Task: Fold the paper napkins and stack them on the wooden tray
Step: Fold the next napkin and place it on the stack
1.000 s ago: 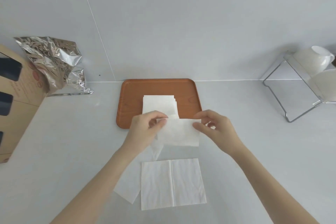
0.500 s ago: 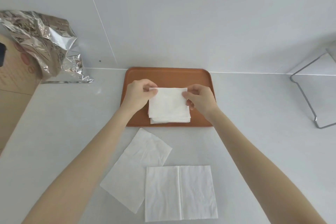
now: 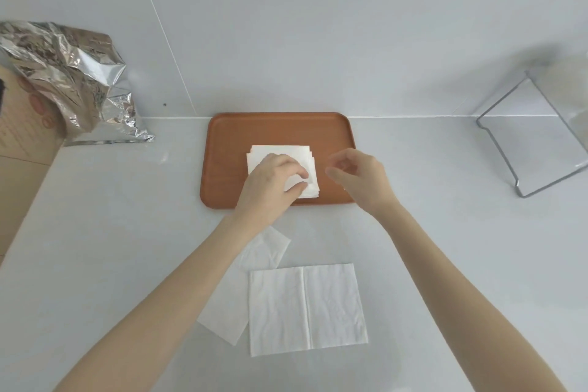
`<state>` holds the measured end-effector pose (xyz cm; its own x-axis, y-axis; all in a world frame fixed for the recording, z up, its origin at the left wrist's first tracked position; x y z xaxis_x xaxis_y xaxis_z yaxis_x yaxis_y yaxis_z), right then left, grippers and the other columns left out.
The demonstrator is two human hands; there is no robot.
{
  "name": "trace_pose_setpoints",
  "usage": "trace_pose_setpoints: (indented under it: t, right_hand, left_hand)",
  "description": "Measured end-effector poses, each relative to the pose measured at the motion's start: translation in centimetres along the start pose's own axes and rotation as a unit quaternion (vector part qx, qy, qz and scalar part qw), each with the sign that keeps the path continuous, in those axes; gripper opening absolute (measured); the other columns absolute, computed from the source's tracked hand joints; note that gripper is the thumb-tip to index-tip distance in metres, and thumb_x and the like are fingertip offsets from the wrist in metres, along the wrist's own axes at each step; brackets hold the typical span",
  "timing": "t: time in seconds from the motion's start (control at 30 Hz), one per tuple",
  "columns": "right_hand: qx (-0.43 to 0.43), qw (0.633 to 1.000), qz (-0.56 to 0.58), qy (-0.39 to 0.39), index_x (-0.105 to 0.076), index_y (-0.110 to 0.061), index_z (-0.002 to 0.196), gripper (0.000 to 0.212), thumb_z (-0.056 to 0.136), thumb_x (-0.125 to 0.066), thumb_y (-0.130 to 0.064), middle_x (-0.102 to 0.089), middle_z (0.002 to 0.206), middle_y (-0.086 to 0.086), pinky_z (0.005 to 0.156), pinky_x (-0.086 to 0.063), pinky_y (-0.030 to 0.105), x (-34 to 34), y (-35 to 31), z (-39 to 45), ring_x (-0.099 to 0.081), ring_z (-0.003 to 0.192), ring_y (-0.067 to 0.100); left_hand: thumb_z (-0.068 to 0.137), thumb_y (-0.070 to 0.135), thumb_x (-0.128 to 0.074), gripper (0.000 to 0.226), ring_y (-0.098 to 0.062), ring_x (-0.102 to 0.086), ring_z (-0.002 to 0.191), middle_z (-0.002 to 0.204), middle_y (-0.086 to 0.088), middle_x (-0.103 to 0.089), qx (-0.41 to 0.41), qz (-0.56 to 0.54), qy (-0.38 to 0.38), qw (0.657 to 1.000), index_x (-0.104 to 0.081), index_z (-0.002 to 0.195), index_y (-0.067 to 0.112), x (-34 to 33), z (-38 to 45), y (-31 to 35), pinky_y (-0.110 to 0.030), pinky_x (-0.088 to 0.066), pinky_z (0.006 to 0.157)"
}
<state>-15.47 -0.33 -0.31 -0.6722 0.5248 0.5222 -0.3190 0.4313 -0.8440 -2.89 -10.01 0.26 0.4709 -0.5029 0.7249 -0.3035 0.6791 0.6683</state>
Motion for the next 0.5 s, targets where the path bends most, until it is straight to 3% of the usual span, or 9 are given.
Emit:
trace_pose_setpoints:
  t: [0.17, 0.3, 0.4, 0.5]
  right_hand:
    - [-0.047, 0.998, -0.041, -0.019, -0.065, -0.016, 0.078, 0.005, 0.078, -0.063, -0.012, -0.065, 0.069, 0.003, 0.058, -0.045, 0.015, 1.1, 2.9, -7.9, -0.058, 0.063, 0.015]
    - [-0.145, 0.985, -0.082, -0.034, -0.065, -0.015, 0.073, 0.003, 0.075, -0.064, -0.016, -0.060, 0.062, -0.003, 0.058, -0.044, 0.026, 1.0, 7.1, -14.0, -0.056, 0.061, 0.017]
    - [-0.187, 0.971, -0.142, -0.051, -0.062, -0.018, 0.072, 0.010, 0.072, -0.067, -0.027, -0.058, 0.065, -0.006, 0.057, -0.042, 0.027, 0.1, 9.0, -17.2, -0.056, 0.064, 0.017]
    - [-0.186, 0.956, -0.218, -0.060, -0.054, -0.017, 0.075, 0.018, 0.071, -0.064, -0.032, -0.055, 0.074, -0.005, 0.056, -0.037, 0.027, -0.8, 9.6, -19.0, -0.054, 0.071, 0.019]
  left_hand:
    - [0.082, 0.019, -0.060, 0.016, -0.021, -0.051, 0.103, 0.105, -0.004, -0.064, -0.039, -0.001, -0.159, 0.986, -0.064, 0.097, 0.016, -5.2, -4.0, 3.2, -0.039, -0.045, 0.086]
    - [0.082, 0.017, -0.057, 0.022, -0.023, -0.048, 0.109, 0.112, -0.008, -0.060, -0.054, 0.051, -0.281, 0.957, -0.060, 0.104, 0.017, -9.0, -6.4, 4.5, -0.040, -0.043, 0.091]
    - [0.084, 0.013, -0.053, 0.028, -0.023, -0.045, 0.114, 0.116, -0.007, -0.055, -0.081, 0.098, -0.308, 0.943, -0.056, 0.112, 0.020, -10.5, -7.1, 5.4, -0.031, -0.041, 0.083]
    - [0.087, 0.013, -0.047, 0.031, -0.018, -0.042, 0.115, 0.119, -0.003, -0.051, -0.093, 0.125, -0.298, 0.942, -0.052, 0.116, 0.022, -11.1, -7.9, 5.6, -0.019, -0.022, 0.066]
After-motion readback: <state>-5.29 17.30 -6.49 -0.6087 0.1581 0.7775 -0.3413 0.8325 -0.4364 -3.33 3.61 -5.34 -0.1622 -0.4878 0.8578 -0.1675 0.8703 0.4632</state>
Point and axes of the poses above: each hand's wrist, its own z-axis towards the middle knuckle, its own x-axis out of the back of the hand, y = z × x, the point moved 6 cm from there along z, towards the middle knuckle
